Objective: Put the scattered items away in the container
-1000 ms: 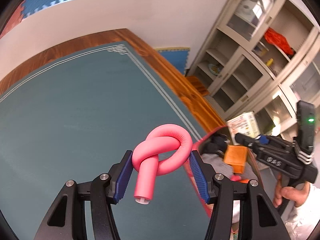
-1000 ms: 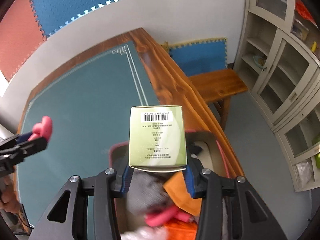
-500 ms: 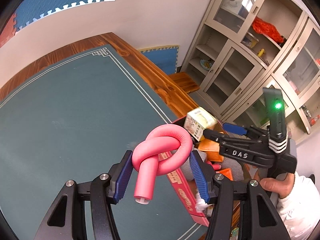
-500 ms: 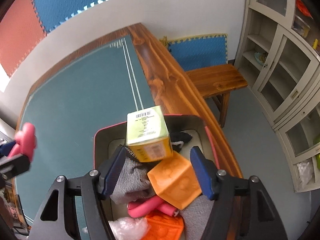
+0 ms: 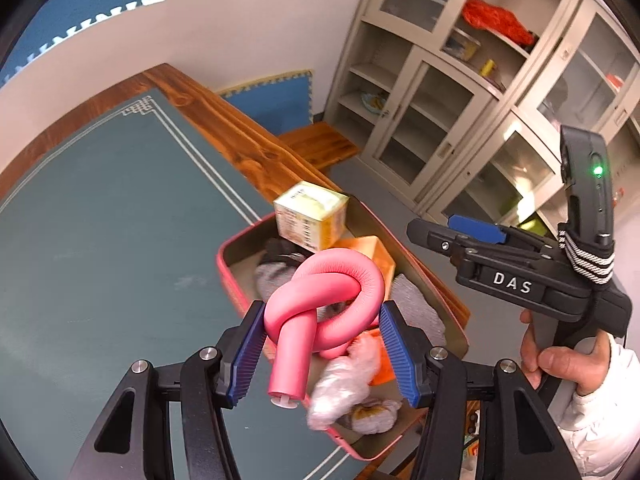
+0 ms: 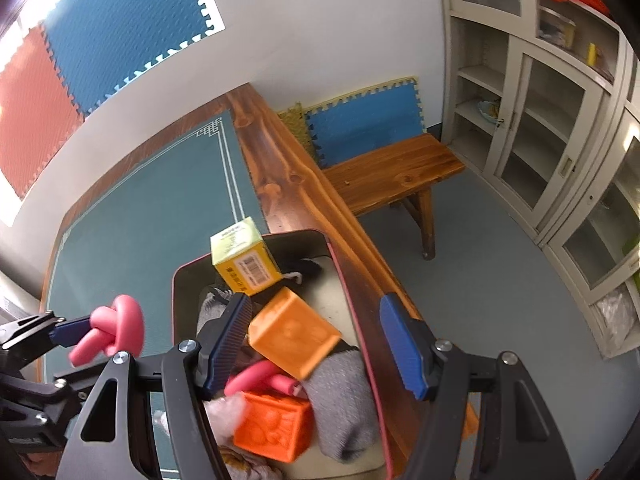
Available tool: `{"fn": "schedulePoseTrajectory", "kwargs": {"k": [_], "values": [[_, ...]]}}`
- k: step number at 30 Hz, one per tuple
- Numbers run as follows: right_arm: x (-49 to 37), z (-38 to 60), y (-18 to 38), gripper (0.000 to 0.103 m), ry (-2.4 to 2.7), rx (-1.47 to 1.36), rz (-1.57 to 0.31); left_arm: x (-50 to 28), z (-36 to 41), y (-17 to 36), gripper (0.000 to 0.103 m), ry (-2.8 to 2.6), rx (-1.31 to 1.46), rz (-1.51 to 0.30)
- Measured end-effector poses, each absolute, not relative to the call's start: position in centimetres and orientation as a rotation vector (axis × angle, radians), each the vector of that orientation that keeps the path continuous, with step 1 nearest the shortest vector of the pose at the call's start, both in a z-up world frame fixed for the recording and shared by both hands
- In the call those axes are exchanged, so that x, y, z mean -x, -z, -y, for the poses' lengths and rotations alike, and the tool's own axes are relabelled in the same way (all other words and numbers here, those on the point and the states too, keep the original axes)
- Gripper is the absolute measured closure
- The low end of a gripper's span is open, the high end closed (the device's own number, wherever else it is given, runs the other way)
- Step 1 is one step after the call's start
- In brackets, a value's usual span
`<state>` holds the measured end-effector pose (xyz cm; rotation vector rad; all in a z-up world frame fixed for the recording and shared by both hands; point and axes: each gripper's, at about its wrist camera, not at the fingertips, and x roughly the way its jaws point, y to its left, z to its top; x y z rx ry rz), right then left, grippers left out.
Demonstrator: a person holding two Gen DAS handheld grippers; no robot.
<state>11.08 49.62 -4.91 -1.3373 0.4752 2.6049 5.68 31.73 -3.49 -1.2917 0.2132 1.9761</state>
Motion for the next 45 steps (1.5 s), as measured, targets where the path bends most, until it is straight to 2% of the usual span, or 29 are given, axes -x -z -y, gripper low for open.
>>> {"fn": "schedulePoseTrajectory", "kwargs": {"k": [8,14,36,39,45], "values": [[-12.8,-50.9,4.8,0.032,-2.597,1.316,-0.510,-6.2,-33.7,4.5,0.043,-1.955,1.322,-0.251],[-13.3,-51.0,5.0,0.032,-2.603,1.329,-0.515,-6.0,-33.3,5.3,0.037,-1.945,1.397,-0.208],[-12.9,-46.5,5.1,0.032,-2.703,1.412,-0.467,-4.8,-27.3,4.3,0.037,-2.114,1.448,-0.067],[-12.8,-45.6,5.0,0.031,-2.725,1.421,-0.458,-4.5,-26.1,4.6,0.029,-2.163,1.471,-0.055],[-12.2,-42.8,5.0,0.030,-2.791,1.449,-0.438,-4.3,-23.2,4.8,0.029,-2.247,1.506,-0.031]]}}
